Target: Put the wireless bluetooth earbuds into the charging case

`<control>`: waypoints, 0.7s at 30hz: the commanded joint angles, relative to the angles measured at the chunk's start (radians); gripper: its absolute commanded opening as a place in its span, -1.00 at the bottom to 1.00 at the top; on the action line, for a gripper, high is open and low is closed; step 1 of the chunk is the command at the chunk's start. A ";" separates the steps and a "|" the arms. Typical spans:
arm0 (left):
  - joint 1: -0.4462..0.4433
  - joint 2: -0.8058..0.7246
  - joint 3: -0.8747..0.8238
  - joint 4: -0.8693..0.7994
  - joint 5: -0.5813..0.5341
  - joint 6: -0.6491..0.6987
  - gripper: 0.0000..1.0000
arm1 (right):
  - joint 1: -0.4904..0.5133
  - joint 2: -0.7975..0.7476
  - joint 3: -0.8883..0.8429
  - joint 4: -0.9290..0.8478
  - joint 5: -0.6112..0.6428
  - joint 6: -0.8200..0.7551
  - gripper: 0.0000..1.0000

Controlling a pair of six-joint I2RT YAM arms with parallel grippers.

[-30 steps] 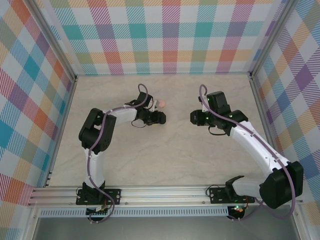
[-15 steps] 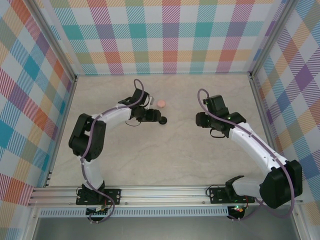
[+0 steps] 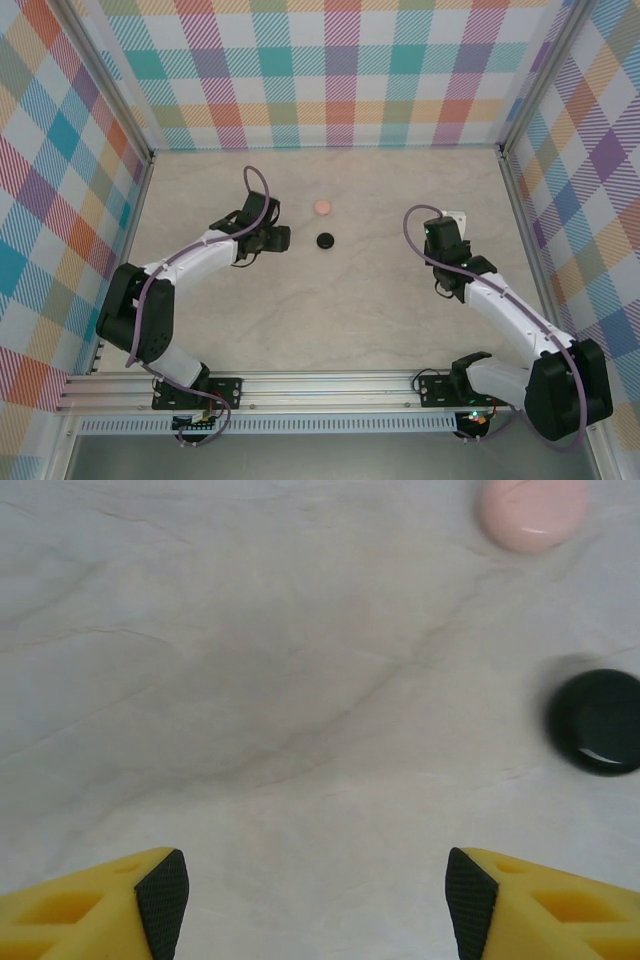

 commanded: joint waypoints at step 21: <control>0.212 -0.118 -0.396 0.598 -0.108 0.235 1.00 | -0.243 0.169 -0.209 0.653 -0.366 -0.190 0.27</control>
